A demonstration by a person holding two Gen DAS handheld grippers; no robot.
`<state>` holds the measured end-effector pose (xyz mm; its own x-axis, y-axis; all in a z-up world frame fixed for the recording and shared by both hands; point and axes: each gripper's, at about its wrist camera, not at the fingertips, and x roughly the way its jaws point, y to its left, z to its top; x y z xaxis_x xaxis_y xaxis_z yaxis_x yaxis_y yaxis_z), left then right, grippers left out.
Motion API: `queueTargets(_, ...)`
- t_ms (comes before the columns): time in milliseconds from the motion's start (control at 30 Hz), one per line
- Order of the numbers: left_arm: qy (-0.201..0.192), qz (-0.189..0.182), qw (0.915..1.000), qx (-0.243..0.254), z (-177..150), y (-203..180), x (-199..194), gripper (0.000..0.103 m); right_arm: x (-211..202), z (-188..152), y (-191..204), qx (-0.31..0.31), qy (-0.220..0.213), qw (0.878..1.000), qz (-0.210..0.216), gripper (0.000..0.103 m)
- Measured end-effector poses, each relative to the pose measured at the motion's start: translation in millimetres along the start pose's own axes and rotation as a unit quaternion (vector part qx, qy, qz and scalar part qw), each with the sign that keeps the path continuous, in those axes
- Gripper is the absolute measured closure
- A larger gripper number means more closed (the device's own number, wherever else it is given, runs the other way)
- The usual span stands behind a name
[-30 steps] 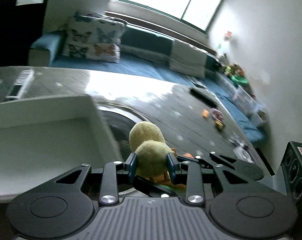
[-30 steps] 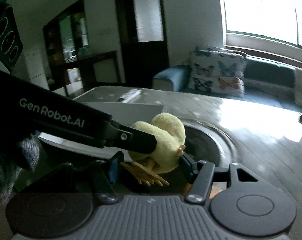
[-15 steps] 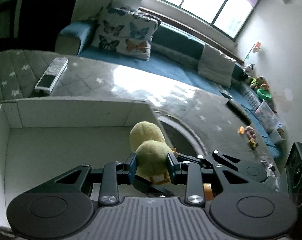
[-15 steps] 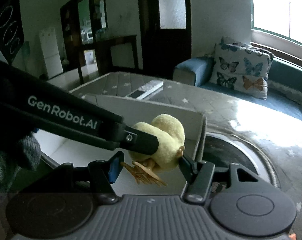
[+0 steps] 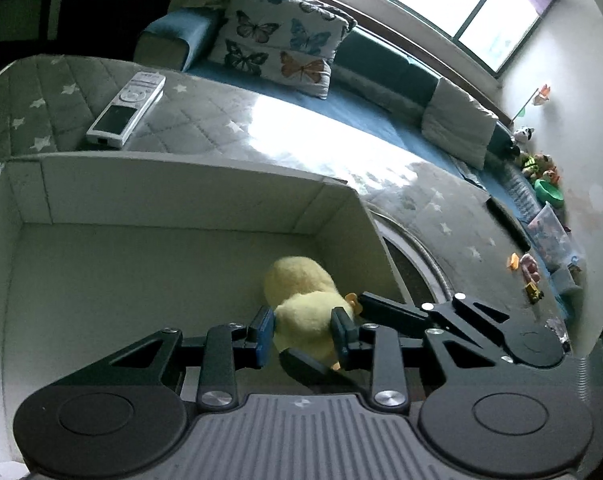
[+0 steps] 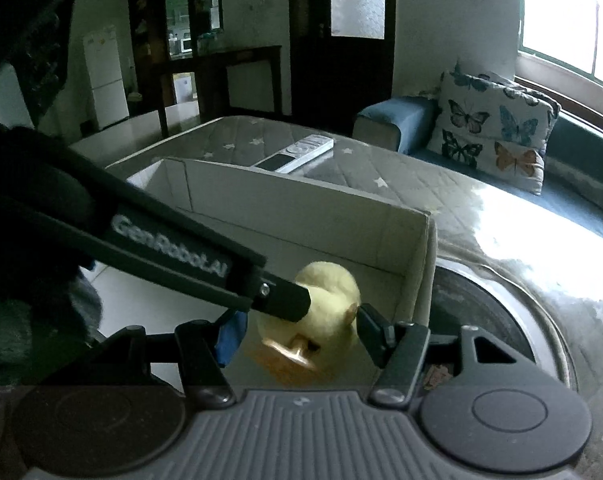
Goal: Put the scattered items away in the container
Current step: 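Carry the chick with the left tool over the white box and lower it, then open the left tool to drop the chick into the box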
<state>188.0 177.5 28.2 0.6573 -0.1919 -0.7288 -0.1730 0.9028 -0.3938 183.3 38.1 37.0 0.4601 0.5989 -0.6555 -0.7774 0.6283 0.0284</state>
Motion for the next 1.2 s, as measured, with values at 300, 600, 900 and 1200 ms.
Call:
queueTargets(300, -0.019, 0.016, 0.9995, 0.018, -6.2, -13.1, -16.9, 0.069, -15.6, 4.0, 2.2, 0.000, -0.022, 1.000, -0.004, 0.038)
queueTargets(600, -0.043, 0.031, 0.9978, 0.039, -15.2, -30.8, -39.2, 0.069, -47.4, -2.9, 6.8, 0.000, -0.045, 0.999, -0.011, 0.032)
queueTargets(900, -0.052, 0.026, 0.9971, 0.050, -33.6, -51.5, -55.2, 0.069, -77.0, -16.7, 8.5, 0.003, -0.060, 0.998, -0.020, 0.027)
queueTargets(1200, -0.050, 0.009, 0.9964, 0.068, -56.6, -76.2, -63.7, 0.069, -107.2, -39.5, 6.5, 0.013, -0.071, 0.997, -0.032, 0.024)
